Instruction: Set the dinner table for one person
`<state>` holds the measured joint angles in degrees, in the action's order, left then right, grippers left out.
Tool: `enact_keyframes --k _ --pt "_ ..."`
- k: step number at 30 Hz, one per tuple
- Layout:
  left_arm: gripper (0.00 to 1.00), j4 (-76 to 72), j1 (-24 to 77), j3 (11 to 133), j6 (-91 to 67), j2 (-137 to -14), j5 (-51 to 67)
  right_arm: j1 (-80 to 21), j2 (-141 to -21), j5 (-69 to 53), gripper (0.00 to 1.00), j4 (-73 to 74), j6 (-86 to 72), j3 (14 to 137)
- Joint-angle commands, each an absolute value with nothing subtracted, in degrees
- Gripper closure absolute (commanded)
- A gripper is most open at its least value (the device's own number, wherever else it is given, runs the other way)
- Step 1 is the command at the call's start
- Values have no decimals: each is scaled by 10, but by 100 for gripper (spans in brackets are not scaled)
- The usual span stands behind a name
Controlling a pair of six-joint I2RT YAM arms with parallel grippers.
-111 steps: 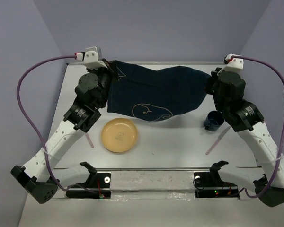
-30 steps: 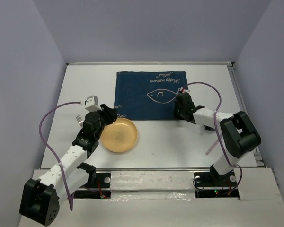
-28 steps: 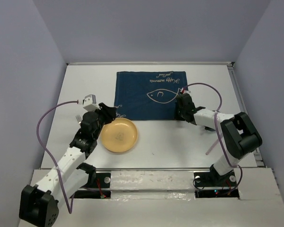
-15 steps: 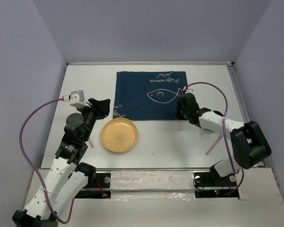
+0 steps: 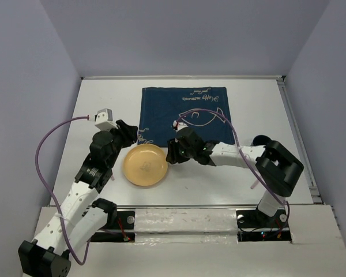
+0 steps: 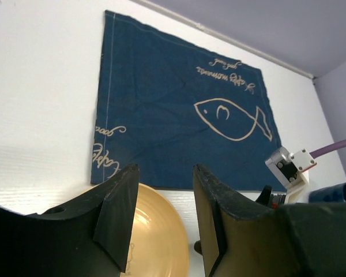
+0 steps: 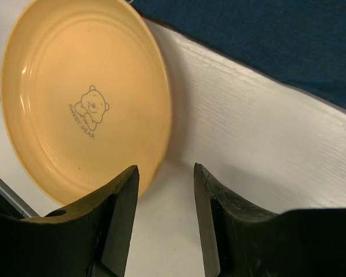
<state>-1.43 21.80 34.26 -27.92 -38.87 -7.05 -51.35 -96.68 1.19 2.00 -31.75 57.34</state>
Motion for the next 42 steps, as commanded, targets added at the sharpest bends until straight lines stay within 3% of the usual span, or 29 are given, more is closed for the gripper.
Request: enact_keyframes --k 1,5,8,11,14,25,29,30,32,37,42 --pt "47 -51 220 342 -284 -412 -97 -535 -990 -8 51 -12 -325 616" --pt "47 -79 220 315 -301 -424 -89 -542 -1012 -11 55 -24 -334 607" --pt "47 -83 221 303 -301 -432 -95 -554 -1023 -12 67 -28 -340 599" --pt "47 -84 220 301 -299 -442 -98 -561 -1029 -11 90 -29 -341 587" --pt "47 -86 220 297 -301 -446 -97 -572 -1012 -11 95 -27 -350 558" --pt "47 -119 220 251 -312 -497 -116 -583 -880 -18 94 -2 -385 433" --pt "48 -135 220 258 -305 -541 -130 -583 -849 -3 71 33 -375 446" --pt "48 -145 221 261 -303 -562 -135 -583 -834 22 60 51 -362 460" --pt "48 -156 220 264 -304 -584 -135 -583 -824 38 53 75 -346 479" --pt "49 -195 220 278 -309 -671 -156 -514 -787 83 53 118 -309 499" --pt "50 -203 220 291 -307 -736 -163 -371 -798 154 55 134 -287 491"
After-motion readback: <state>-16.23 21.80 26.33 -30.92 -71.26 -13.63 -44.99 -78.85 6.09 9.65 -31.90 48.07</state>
